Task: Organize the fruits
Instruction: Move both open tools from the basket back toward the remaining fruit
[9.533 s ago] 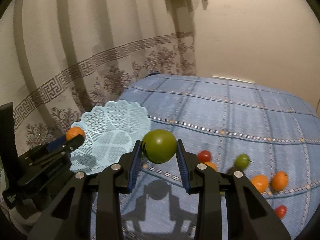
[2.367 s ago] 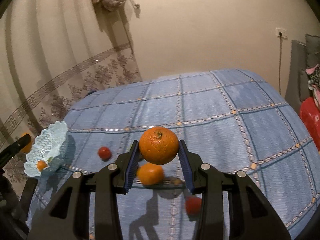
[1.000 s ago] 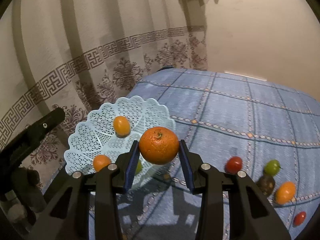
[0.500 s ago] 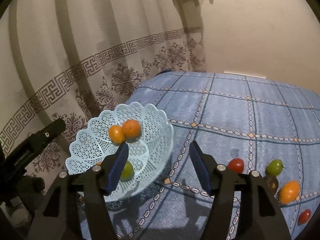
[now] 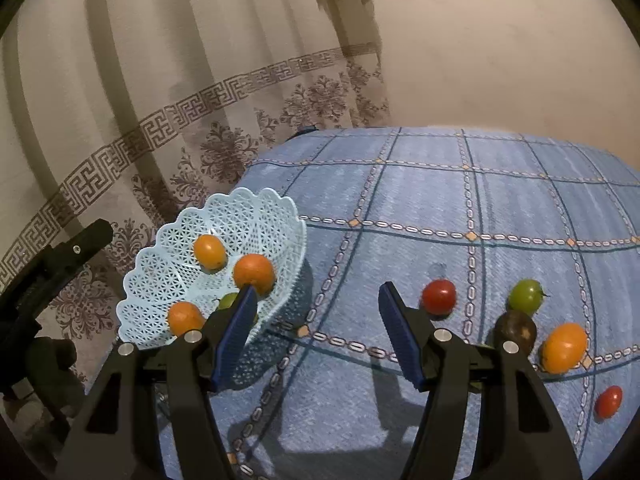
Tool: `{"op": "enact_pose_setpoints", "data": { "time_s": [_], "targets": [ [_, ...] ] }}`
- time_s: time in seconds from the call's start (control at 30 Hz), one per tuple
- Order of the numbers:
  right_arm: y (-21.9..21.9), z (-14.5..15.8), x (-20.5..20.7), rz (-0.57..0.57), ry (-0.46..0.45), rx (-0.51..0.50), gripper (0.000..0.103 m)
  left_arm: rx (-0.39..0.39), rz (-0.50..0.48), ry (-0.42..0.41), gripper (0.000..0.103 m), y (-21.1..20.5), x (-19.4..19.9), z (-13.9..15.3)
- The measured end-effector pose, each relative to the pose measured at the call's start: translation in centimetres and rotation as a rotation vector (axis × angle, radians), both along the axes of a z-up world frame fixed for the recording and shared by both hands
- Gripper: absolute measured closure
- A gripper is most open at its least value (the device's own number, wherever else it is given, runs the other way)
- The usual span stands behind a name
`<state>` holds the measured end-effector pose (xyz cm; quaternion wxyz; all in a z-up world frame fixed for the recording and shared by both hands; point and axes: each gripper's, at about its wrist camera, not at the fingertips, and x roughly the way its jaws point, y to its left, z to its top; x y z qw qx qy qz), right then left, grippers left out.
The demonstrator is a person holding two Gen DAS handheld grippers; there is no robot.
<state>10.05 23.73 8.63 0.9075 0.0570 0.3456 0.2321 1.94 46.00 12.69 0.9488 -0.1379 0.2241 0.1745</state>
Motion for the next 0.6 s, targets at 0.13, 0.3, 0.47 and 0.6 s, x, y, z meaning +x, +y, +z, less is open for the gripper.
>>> {"op": "enact_pose_setpoints", "data": {
  "time_s": [0.13,0.3,0.47,0.6],
  "targets": [
    [-1.0,-0.2,-0.3,-0.014,0.0,-0.004,0.04,0.011,-0.019,0.002,0.003,-0.8,0.1,0.1],
    [-2.6,-0.2,-0.4,-0.042,-0.001,-0.011,0.04,0.032,-0.044,0.003,0.003,-1.9,0.0,0.3],
    [-5.2,-0.3,-0.5,-0.089,-0.002,-0.016,0.04,0.053,-0.071,0.006,0.003,-2.9,-0.2,0.5],
    [-7.1,-0.6,-0.6,-0.123,0.0,-0.033,0.04,0.071,-0.101,0.013,0.003,-4.0,-0.2,0.5]
  ]
}}
